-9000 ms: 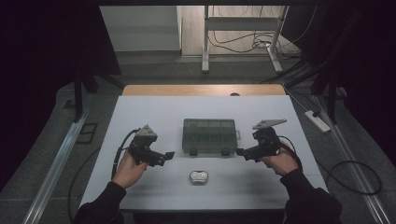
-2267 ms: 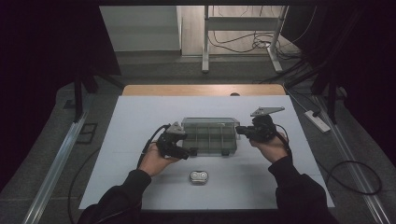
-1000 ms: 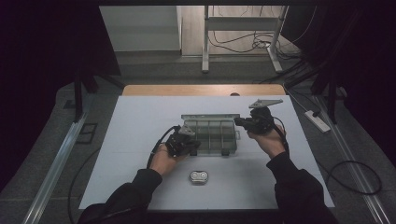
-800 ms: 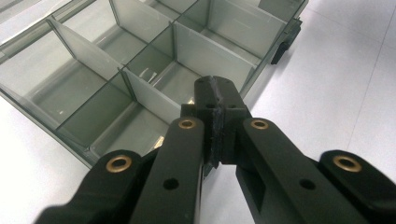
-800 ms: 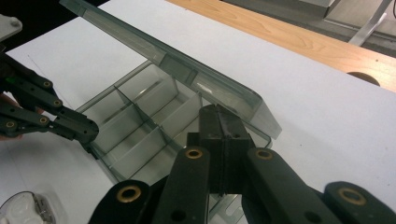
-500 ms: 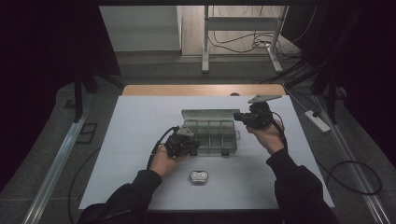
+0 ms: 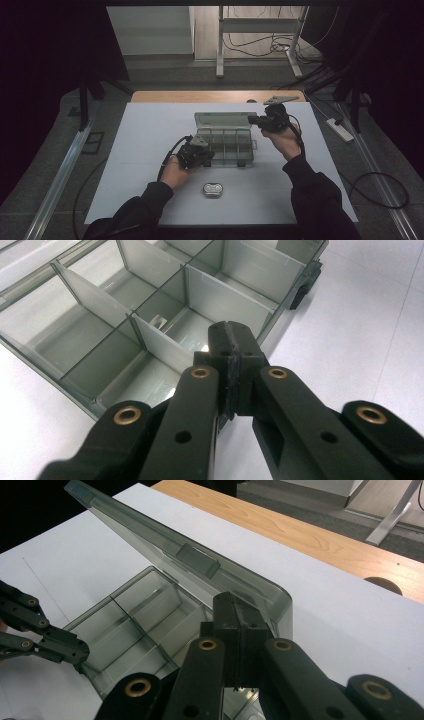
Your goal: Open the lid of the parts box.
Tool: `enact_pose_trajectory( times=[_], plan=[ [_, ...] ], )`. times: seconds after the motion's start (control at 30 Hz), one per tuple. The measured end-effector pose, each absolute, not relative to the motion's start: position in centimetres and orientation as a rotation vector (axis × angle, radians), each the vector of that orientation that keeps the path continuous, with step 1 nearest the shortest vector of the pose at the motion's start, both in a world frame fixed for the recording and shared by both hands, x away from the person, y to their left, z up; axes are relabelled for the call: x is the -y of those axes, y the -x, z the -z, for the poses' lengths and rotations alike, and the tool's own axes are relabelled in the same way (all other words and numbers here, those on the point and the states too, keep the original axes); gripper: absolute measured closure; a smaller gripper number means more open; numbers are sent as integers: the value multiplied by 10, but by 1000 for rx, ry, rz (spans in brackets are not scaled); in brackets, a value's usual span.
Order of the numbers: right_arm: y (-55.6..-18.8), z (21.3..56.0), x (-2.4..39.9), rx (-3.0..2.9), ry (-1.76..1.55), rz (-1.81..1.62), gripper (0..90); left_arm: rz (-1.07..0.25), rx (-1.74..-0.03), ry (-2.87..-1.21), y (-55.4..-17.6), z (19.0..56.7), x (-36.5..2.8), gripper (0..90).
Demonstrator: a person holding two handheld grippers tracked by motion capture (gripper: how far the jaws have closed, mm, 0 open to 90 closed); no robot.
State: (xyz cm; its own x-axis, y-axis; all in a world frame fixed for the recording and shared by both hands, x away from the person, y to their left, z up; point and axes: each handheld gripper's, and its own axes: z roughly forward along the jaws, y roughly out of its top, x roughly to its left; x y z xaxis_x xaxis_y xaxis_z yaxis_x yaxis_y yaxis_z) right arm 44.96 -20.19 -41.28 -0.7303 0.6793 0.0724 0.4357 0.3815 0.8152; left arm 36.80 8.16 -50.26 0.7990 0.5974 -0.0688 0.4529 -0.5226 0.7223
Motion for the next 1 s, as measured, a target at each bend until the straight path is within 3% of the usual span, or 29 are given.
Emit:
enact_pose_trajectory(
  times=[1.0],
  plan=[
    [-482,414,195,-2340,-1011,-1284,896,-202,-786,-2214,-371,501,-82,898]
  ],
)
